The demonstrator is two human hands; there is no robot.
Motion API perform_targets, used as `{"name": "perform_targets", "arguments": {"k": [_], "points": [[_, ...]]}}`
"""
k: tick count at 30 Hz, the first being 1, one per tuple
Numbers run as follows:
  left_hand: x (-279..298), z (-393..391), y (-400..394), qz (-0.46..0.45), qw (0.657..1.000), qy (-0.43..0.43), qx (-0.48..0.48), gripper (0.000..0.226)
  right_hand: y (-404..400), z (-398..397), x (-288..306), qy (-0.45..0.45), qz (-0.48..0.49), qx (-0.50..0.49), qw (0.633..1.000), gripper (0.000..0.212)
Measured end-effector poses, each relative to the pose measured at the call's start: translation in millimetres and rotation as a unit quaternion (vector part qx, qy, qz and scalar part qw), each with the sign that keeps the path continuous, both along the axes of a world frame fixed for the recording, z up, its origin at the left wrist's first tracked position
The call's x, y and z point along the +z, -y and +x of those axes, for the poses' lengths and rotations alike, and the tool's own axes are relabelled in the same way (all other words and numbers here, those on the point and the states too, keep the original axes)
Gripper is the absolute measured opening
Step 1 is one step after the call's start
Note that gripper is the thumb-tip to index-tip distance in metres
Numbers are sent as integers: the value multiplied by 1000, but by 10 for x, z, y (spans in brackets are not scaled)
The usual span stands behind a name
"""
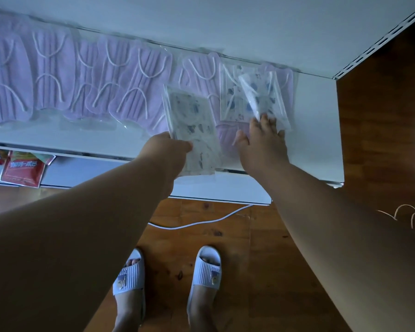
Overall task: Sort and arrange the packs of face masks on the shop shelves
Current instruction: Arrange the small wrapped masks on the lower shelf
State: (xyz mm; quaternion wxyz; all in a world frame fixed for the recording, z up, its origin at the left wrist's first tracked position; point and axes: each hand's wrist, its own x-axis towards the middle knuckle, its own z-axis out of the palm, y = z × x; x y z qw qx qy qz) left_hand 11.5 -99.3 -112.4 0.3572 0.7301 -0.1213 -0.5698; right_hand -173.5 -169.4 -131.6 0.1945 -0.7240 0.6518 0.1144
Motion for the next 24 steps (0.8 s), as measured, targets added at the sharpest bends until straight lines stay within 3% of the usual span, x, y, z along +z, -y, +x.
{"name": "perform_targets", "arguments": {"k": [4, 8, 10, 12, 14, 16, 18, 21, 24], "points": [[33, -58, 1, 3, 1000, -5, 7, 5, -200, 55, 101, 172, -139, -17, 975, 52], [119, -75, 28, -6, 989, -132, 70, 35, -604, 286, 187, 336, -111, 109, 929, 46], [79, -71, 29, -1, 989, -124, 81, 33, -680, 365, 177, 361, -107, 137, 916, 41], [6, -37, 10, 3, 996, -41, 79, 27, -577, 391, 148, 342, -129, 107, 925, 41], [-63, 8, -11, 12, 997, -15, 81, 22, -360, 382, 110, 250, -124, 54, 959, 46], [-85, 37, -35, 18, 997, -12, 79, 19, -117, 353, 65, 110, -46, 25, 993, 52], [-100, 48, -51, 16, 997, -10, 74, 19, 17, 323, 35, 5, 32, 24, 999, 57], [-90, 49, -65, 13, 996, -25, 80, 33, 32, 328, 47, -13, 14, 42, 999, 59], [-79, 57, -73, 7, 997, -26, 69, 28, -92, 358, 87, 32, -17, 31, 999, 61]]}}
